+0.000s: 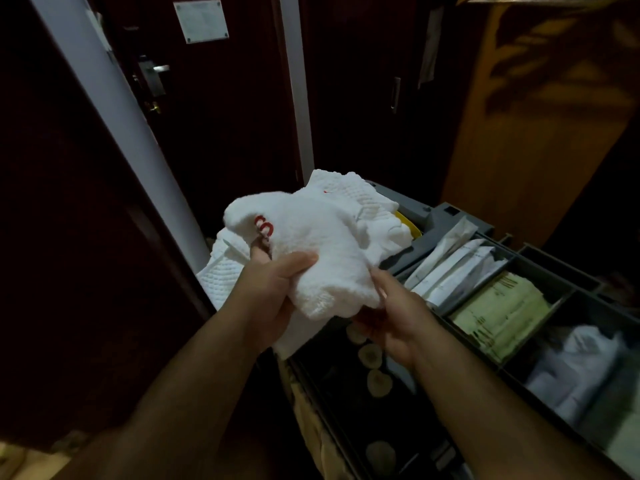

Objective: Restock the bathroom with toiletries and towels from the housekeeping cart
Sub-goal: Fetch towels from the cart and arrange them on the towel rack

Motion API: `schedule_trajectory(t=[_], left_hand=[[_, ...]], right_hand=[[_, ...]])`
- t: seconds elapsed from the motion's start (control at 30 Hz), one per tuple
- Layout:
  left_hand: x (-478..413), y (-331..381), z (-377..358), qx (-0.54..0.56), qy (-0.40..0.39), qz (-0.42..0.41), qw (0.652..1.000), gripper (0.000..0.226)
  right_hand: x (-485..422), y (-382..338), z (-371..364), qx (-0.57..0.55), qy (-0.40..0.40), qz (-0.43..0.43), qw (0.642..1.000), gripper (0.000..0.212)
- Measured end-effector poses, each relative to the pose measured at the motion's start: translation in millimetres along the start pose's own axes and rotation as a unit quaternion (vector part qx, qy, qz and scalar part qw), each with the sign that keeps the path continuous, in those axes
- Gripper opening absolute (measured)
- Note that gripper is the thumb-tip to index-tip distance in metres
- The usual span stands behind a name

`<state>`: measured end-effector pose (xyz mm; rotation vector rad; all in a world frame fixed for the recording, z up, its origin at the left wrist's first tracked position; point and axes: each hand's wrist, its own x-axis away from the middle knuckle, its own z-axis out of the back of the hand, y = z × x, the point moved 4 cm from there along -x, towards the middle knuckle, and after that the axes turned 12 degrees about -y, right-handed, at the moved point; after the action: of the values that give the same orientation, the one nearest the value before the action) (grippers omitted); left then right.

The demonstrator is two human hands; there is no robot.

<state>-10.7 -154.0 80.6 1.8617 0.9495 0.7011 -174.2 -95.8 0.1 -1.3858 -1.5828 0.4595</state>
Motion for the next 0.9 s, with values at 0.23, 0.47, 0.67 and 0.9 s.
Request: schedule_trajectory(t=[0.23,0.47,0.67,0.9], left_hand=[[39,30,-26,-0.016,-0.111,0.026,0.993,0.073],[68,32,10,-0.046,-0.062,0.058,0.995,0.061],[78,15,30,-0.146,-0.077,0.04,0.986,0.05],[106,8,55,-0.268,-0.089,-0.009,0.959,0.06]], right_hand=[[14,7,-13,-0.152,-0.149,0.002,0.977,0.052],[36,16,-15,-0.068,-0.182,0.013,0.981,0.072],[67,-2,-4,0.045,-0.084,0.05,0.994,0.051],[107,25,-34,0.122,-0.069,0.06,0.988,0.044]])
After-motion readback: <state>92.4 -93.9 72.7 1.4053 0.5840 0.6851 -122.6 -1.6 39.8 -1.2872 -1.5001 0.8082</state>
